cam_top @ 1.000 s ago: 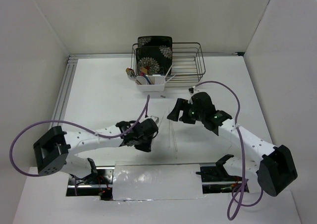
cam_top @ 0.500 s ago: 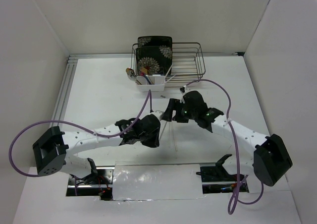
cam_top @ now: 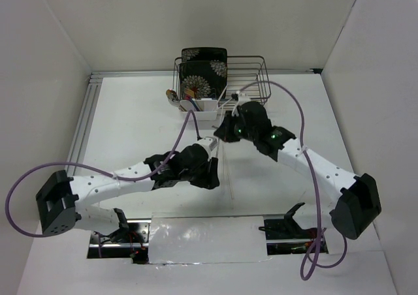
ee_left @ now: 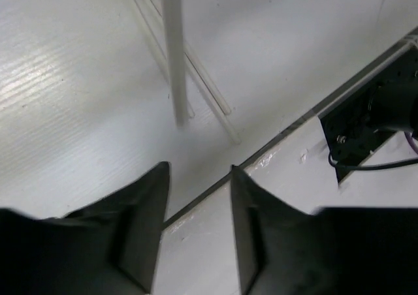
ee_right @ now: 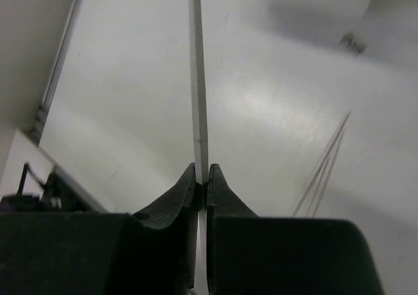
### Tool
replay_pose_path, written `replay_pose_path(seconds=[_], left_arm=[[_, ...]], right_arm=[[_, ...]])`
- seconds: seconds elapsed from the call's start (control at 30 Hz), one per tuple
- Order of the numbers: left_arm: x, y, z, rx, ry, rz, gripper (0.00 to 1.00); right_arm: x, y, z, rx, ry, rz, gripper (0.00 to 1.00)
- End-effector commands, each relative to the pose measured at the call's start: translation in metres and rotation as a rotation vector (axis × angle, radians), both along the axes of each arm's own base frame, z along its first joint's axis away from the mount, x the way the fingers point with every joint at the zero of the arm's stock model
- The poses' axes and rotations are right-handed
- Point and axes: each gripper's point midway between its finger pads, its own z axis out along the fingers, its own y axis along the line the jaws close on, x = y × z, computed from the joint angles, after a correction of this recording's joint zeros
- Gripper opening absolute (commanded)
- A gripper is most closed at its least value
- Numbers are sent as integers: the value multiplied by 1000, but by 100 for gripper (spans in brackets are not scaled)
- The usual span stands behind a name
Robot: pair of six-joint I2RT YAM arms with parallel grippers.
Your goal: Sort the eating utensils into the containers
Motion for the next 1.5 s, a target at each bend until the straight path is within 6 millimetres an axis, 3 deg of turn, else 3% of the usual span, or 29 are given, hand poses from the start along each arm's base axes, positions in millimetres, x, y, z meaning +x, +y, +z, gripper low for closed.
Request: replay_pose_path(seconds=[0.0,0.03,0.07,0.1,0.13,0.17,0.23,0.27,0.3,0.37,0.43,0.47,0.53,0.6,0.67,0.7,0.73,0.8,0.97,1.0,1.03,1.47], left_arm=[[-5,5,46,-86,-25,13,59],[-4,12,49,-92,-27,39,78],[2,28,61,-134,-46,81,88],[-6,31,64,-153,-41,64,91],[1,41,68,-177,-47,95,98],[15,56,71,-204,-57,153,99],[10,64,80,-275,-90,134,98],[25,77,82,-280,-111,184,98],[28,82,81,-278,-114,183,98],[27,85,78,-261,-90,175,99],[38,93,75,-252,-73,200,98],[40,95,74,-250,-65,206,98],[44,97,71,-260,-49,200,99],[48,102,66,-269,-27,213,99],[51,105,66,-299,1,211,99],[52,109,59,-301,19,218,99],[51,111,58,-312,32,211,99],[59,121,56,-323,35,238,99],[76,145,59,-346,15,268,99],[74,144,57,-340,17,250,98],[79,153,56,-345,19,276,98],[86,176,56,-357,-14,308,98]], right_arm=[[62,-22,88,-95,-341,-103,0],[76,-25,128,-74,-426,-129,0],[87,-27,141,-85,-462,-134,0],[97,-32,159,-90,-507,-148,0],[108,-37,186,-61,-574,-165,0],[119,-36,217,-31,-644,-173,0],[133,-41,260,18,-769,-201,0],[137,-42,282,38,-830,-214,0],[148,-35,277,36,-842,-200,0],[158,-30,295,64,-952,-198,0],[177,-20,261,36,-946,-180,0],[176,-20,270,48,-1005,-187,0],[188,-15,240,22,-996,-179,0],[191,-12,235,13,-1054,-168,0],[198,-6,215,0,-1037,-158,0],[196,-5,218,13,-1044,-152,0],[207,-1,198,-42,-1037,-135,0],[207,1,199,-34,-1051,-128,0],[213,12,168,-31,-1014,-98,0],[213,12,172,-20,-1028,-103,0],[214,13,157,-31,-1000,-95,0],[201,26,130,-27,-924,-80,0]])
